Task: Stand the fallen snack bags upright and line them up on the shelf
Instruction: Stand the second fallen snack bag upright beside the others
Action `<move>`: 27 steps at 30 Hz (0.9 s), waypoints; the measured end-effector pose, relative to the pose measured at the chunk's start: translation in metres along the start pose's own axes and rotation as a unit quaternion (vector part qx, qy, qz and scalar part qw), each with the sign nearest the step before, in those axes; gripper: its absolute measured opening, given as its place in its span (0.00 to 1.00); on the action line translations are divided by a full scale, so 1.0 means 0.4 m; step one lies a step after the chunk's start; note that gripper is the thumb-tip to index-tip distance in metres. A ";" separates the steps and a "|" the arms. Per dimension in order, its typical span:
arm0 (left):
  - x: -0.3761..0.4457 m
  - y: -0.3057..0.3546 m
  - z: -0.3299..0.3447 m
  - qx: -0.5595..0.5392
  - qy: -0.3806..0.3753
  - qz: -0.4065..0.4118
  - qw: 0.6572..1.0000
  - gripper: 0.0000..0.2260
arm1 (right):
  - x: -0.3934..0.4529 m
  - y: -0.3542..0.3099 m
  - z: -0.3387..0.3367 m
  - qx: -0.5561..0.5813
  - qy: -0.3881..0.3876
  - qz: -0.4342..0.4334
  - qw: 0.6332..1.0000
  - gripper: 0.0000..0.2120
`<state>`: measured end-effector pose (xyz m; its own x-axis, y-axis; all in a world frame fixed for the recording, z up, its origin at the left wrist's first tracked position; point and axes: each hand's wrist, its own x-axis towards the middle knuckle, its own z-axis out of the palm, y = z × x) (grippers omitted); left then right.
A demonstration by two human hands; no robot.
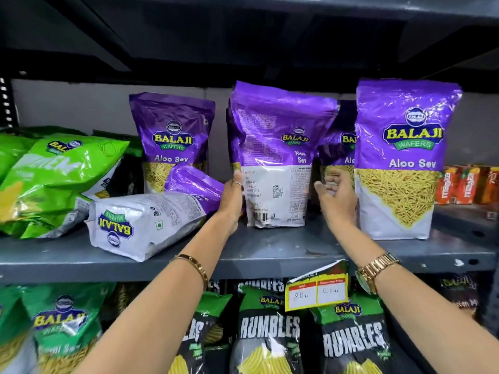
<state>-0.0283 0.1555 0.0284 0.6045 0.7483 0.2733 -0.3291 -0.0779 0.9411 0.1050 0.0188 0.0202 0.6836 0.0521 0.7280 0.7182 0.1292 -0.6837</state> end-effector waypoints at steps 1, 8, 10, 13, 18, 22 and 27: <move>-0.004 -0.002 0.004 -0.003 -0.011 -0.024 1.000 0.24 | -0.006 0.002 0.003 -0.003 -0.025 -0.009 1.000 0.16; -0.043 0.000 0.011 0.064 -0.020 -0.038 0.997 0.19 | -0.027 0.000 0.018 0.031 -0.182 0.033 0.982 0.19; -0.052 -0.005 0.008 0.088 -0.022 -0.007 0.996 0.12 | -0.021 0.003 0.019 0.040 -0.193 0.062 0.978 0.18; -0.072 -0.014 0.005 0.105 -0.021 0.045 0.993 0.09 | -0.021 -0.001 0.026 0.093 -0.204 0.101 0.969 0.18; -0.102 -0.026 0.011 0.065 -0.039 0.076 0.994 0.10 | -0.011 0.001 0.051 0.107 -0.211 0.143 0.961 0.18; -0.104 -0.017 0.006 0.075 -0.061 0.058 0.994 0.11 | -0.004 0.006 0.061 0.077 -0.242 0.125 0.959 0.16; -0.050 0.016 0.011 0.049 0.017 0.037 0.998 0.09 | -0.018 0.008 0.037 -0.025 -0.128 0.006 0.991 0.17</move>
<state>-0.0392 0.1373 0.0297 0.5556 0.7600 0.3372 -0.2980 -0.1966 0.9341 0.1006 0.0334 0.0133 0.6414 0.3041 0.7043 0.7202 0.0775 -0.6894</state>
